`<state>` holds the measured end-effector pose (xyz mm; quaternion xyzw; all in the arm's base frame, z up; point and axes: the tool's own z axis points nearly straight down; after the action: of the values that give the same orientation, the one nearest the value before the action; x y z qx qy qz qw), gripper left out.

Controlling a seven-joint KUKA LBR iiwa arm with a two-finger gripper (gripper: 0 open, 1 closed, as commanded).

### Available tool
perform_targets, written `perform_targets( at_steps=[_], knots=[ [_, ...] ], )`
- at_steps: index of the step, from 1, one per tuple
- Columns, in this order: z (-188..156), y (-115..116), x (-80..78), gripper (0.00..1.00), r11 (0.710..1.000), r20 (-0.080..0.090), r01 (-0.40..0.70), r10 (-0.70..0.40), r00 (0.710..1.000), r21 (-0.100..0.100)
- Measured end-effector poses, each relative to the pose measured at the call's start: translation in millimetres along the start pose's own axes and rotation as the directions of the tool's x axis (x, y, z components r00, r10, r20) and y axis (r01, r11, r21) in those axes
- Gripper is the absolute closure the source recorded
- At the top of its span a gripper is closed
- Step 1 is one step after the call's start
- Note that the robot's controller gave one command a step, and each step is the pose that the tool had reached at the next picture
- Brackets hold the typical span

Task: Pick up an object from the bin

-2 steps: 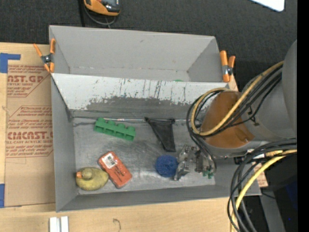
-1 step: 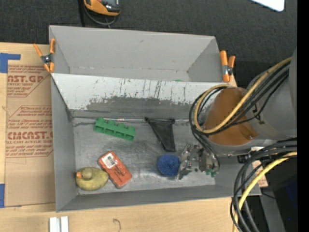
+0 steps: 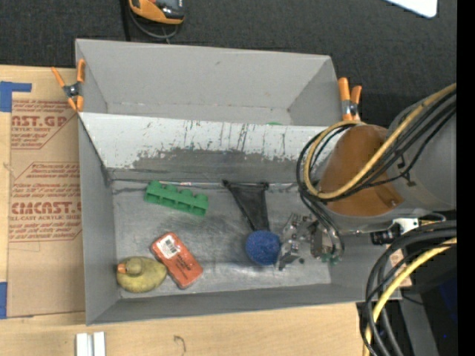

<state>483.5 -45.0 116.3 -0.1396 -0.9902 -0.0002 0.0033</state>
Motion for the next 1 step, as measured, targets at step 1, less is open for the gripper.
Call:
perform_targets(
  at_steps=[1],
  knots=[
    [-18.3, 0.3, -1.5, 1.0, 1.0, 0.007, 0.0, 0.0, 1.0, -0.001]
  ],
)
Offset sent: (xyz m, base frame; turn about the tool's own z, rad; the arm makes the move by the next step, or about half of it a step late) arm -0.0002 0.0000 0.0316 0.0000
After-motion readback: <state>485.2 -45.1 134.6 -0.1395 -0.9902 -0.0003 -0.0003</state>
